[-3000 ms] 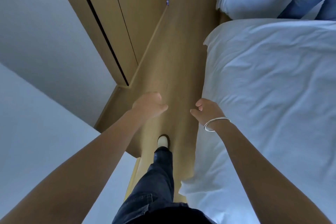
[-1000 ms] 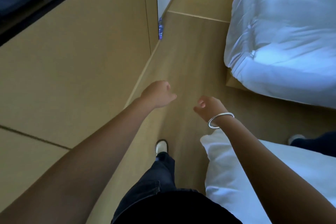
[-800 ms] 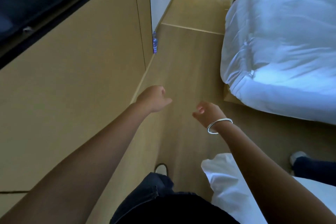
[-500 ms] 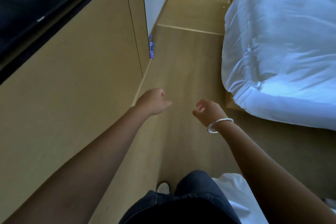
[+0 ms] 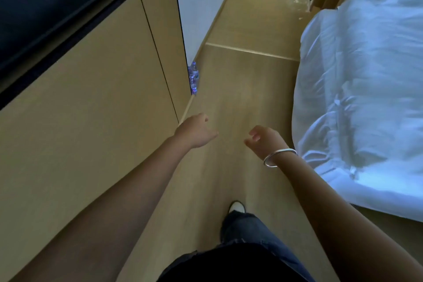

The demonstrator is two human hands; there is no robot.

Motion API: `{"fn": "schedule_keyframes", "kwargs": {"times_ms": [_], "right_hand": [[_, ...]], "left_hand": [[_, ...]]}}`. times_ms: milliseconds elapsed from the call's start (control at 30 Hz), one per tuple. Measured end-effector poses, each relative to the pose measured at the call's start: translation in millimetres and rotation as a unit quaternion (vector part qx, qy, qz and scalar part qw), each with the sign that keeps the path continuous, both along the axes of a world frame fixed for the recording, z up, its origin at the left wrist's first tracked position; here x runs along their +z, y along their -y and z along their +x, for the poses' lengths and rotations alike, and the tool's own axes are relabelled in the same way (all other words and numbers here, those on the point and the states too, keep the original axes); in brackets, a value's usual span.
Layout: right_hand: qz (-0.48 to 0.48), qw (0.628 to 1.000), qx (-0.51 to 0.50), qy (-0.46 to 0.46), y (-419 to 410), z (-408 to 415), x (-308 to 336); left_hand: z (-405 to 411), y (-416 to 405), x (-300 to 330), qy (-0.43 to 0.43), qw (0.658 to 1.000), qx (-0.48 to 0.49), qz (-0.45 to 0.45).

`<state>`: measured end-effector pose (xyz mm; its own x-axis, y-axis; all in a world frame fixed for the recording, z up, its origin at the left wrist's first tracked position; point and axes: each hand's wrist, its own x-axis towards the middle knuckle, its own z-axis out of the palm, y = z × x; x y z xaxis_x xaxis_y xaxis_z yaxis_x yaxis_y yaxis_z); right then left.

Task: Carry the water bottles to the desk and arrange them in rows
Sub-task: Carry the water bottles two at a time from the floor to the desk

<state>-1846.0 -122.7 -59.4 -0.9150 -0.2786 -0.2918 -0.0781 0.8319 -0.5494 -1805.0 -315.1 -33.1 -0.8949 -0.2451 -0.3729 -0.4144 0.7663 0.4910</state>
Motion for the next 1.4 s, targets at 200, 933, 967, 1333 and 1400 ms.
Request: {"fn": "schedule_keyframes", "kwargs": {"times_ms": [200,933,967,1333,1400], "right_hand": [[0.009,1.000,0.028,0.002,2.5,-128.2,4.5],[0.024,0.995,0.072,0.057,166.4,-520.1,-15.8],[0.026,0.995,0.078,0.056,174.0,-533.8,-14.4],[0.050,0.983,0.149,0.093,222.7,-691.2,-37.8],[0.058,0.978,0.173,0.105,228.6,-725.6,-44.4]], "left_hand": [[-113.2,2.9,1.0,0.008,0.999,0.030,0.014],[-513.7,162.4,-37.7,0.053,0.996,0.045,0.061],[-528.9,169.3,-38.2,0.057,0.996,0.044,0.061],[-661.1,215.0,-70.8,0.104,0.985,0.103,0.093],[-690.6,223.1,-73.9,0.112,0.977,0.140,0.112]]}}
